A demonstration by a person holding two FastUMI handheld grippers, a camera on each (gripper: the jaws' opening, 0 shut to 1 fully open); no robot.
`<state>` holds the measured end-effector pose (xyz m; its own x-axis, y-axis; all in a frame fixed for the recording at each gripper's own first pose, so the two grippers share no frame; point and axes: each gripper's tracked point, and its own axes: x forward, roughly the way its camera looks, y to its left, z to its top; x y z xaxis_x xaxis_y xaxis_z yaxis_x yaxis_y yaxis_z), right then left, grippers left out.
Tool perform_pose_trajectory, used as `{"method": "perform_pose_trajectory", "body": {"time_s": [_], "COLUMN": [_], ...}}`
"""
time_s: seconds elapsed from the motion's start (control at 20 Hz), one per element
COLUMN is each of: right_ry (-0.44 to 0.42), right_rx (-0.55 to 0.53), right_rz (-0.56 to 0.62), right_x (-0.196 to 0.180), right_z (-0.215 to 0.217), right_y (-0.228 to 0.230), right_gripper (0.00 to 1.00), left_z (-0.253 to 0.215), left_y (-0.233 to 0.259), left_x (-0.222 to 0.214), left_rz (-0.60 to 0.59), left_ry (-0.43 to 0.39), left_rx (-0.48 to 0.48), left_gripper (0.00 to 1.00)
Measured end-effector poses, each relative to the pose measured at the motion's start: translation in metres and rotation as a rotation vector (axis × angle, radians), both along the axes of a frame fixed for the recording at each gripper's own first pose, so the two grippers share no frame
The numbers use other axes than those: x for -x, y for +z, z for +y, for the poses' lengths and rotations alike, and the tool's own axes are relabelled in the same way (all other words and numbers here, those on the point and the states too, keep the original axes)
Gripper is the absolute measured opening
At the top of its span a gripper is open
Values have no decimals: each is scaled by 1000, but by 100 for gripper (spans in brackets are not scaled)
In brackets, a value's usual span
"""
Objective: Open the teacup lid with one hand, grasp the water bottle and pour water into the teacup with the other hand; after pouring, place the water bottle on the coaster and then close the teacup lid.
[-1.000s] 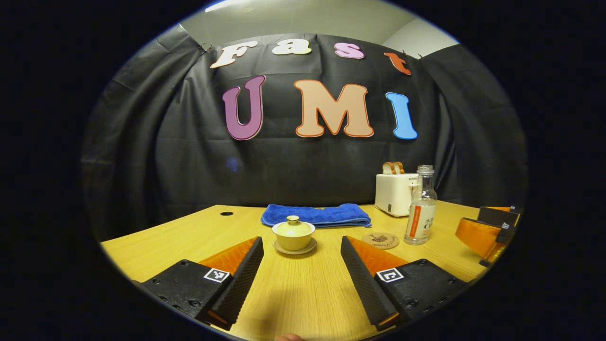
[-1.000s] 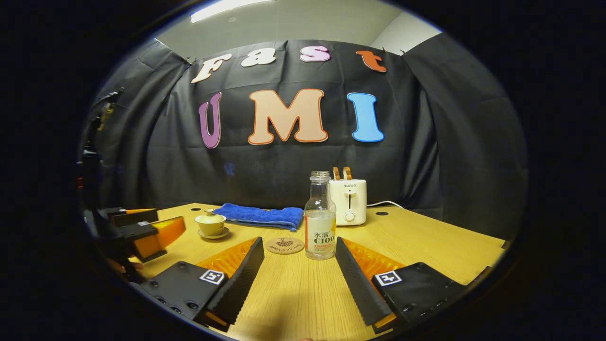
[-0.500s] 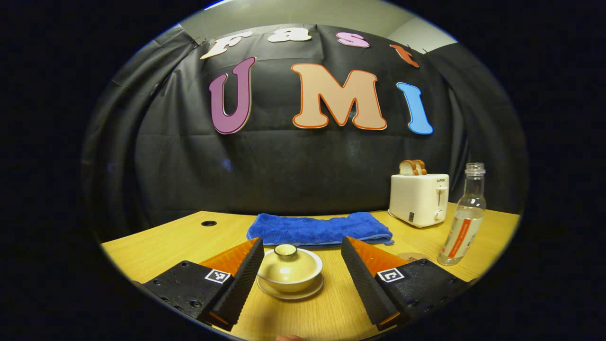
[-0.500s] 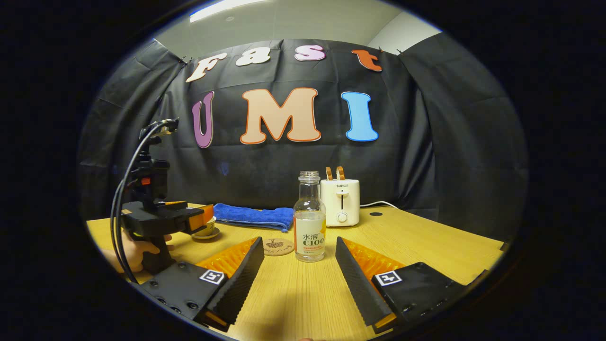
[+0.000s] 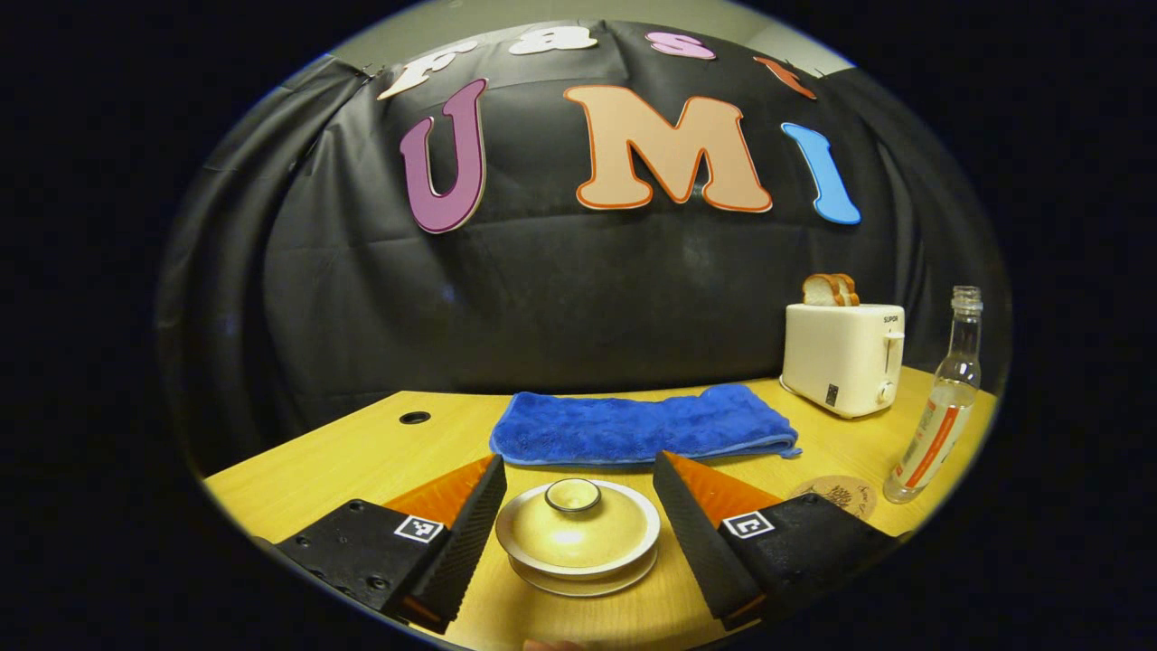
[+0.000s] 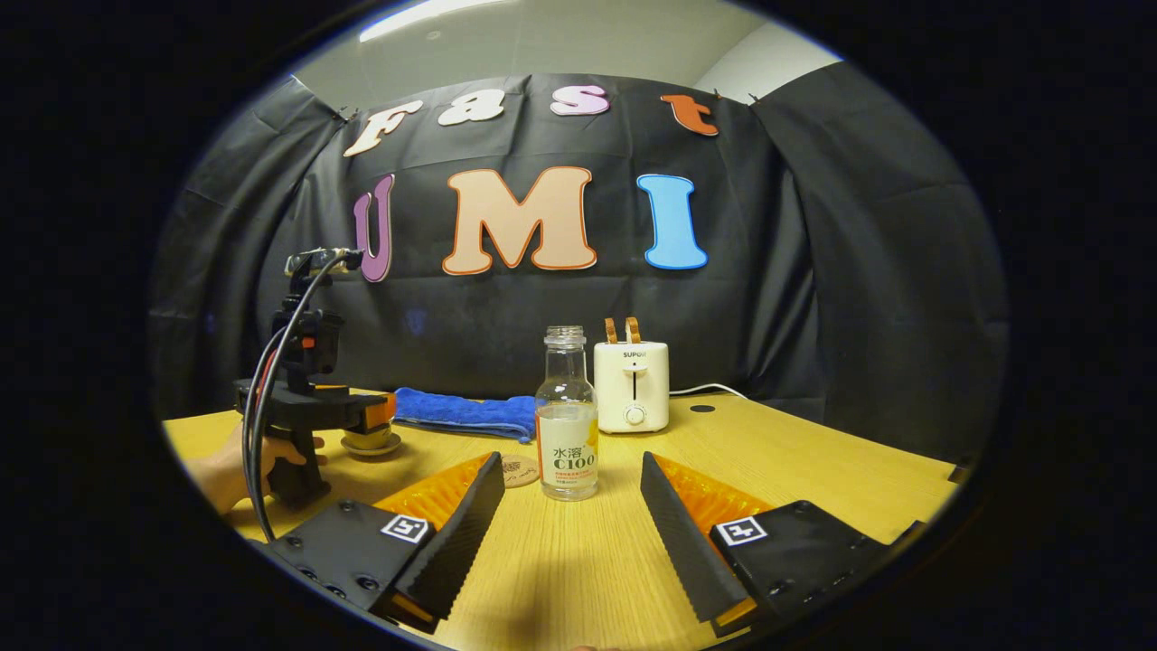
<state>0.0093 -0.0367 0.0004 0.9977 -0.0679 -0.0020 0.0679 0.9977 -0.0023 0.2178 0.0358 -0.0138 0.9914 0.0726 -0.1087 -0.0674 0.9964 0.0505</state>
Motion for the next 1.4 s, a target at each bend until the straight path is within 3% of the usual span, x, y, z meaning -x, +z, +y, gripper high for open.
{"method": "perform_pose_trajectory", "body": {"time_s": [0.15,0.25,0.35,0.55,0.65,0.85,1.05,1.1,1.25,1.4], "right_ry": [0,0,2,5,6,6,6,6,6,11], "right_rx": [0,0,0,0,-1,0,0,0,0,0], "right_rz": [-2,-2,-2,-2,-2,-2,-3,-4,-4,-4], "right_x": [0,0,0,0,0,0,0,-1,0,-1], "right_z": [0,0,0,1,1,1,2,2,2,3], "right_y": [0,-1,0,-1,0,0,0,0,0,0], "right_gripper": [98,98,98,98,98,98,98,94,98,94], "left_z": [4,5,7,4,3,4,2,-1,-2,0], "left_y": [-1,-1,-3,-6,-5,-4,12,14,16,18], "left_x": [-2,-5,-5,-6,-6,-3,1,1,2,5], "left_rz": [17,27,38,64,64,54,-48,-66,-81,-96], "left_ry": [13,16,20,7,4,9,12,4,-8,-15], "left_rx": [10,-9,-28,-48,-45,-29,-20,-29,-42,5], "left_gripper": [96,87,74,38,29,27,26,26,25,25]}}
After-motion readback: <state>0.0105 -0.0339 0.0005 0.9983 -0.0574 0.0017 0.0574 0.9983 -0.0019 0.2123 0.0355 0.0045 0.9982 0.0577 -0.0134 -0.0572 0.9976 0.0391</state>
